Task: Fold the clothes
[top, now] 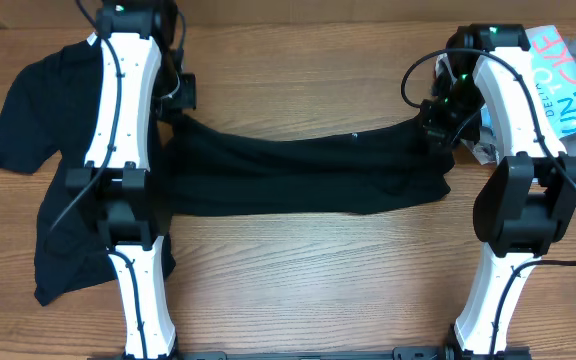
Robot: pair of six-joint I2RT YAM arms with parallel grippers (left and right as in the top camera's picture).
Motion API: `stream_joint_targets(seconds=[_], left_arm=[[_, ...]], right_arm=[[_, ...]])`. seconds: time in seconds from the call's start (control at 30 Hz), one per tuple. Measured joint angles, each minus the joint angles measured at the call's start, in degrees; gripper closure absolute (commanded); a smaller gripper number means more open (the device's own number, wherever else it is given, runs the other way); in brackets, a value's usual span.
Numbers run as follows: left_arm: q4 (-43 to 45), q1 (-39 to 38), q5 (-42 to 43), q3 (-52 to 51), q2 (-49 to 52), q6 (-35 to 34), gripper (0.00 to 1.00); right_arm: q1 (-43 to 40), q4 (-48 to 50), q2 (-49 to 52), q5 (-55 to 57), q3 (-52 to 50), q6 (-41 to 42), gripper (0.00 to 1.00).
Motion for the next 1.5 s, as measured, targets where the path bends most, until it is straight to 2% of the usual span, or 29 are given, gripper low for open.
stream_joint_targets(seconds=[0.1,0.23,0.3,0.37,0.5,0.57,0.6,0.63,0.67,0.7,0.77,0.83,0.97,1.17,1.27,1.5], left_arm=[[0.0,-0.3,-1.6,-4.3,0.0,0.0,0.96],[0.0,-0.3,-2.7,-4.6,0.0,0.0,0.96],[0.0,-0.3,-2.7,-4.6,0.0,0.0,0.96],[0.0,-0.3,-2.8,-4.7,0.0,0.0,0.96],[0.0,-0.3,-2.9,-4.7,0.0,-0.1,0.86],[0.0,-0.3,-2.8,-4.7,0.0,0.2,0.76],[0.0,-0.3,-2.6,-4.7,0.0,0.4,0.69],[0.0,-0.3,-2.2,-4.7,0.0,0.9,0.65],[0.0,-0.3,-2.2,-4.7,0.0,1.4,0.63],[0.0,-0.3,-2.0,-4.8,0.0,1.4,0.63],[-0.1,-0.3,-1.6,-4.9,0.0,1.8,0.63],[0.0,-0.3,-1.3,-4.9,0.0,1.9,0.64],[0.0,-0.3,-0.3,-4.9,0.0,2.2,0.74],[0.8,-0.3,-0.1,-4.9,-1.8,3.2,0.70],[3.3,-0.3,-0.1,-4.9,-6.6,3.2,0.66],[6.4,-0.3,0.0,-4.3,-23.2,3.3,0.62]], right_arm=[[-0.4,0.0,0.0,2.1,-3.4,0.7,0.96],[-1.7,-0.2,0.0,4.5,-8.9,1.5,0.96],[-1.7,-0.1,0.0,5.3,-10.4,1.7,0.83],[-1.7,0.6,0.0,6.1,-10.7,1.9,0.77],[-1.7,1.2,0.0,6.9,-10.7,2.1,0.76],[-1.7,1.0,0.0,7.0,-10.4,2.1,0.76],[-1.7,0.9,0.0,7.0,-9.8,2.1,0.70],[-1.7,0.7,0.0,6.9,-8.1,2.1,0.69],[-1.7,0.5,0.0,6.6,-6.9,1.9,0.66],[-1.7,0.1,0.0,6.1,-5.1,1.9,0.64],[-1.7,-0.1,-0.4,4.7,0.7,1.7,0.54],[-1.7,-0.4,-0.8,3.8,3.8,1.4,0.53],[-1.7,-0.3,-1.4,1.6,6.8,0.9,0.53],[-1.2,4.0,-1.4,-0.9,6.9,-0.7,0.46],[0.4,6.7,-1.4,-0.5,6.7,-1.9,0.39],[4.9,13.5,-1.4,1.0,-0.2,-3.3,0.35]])
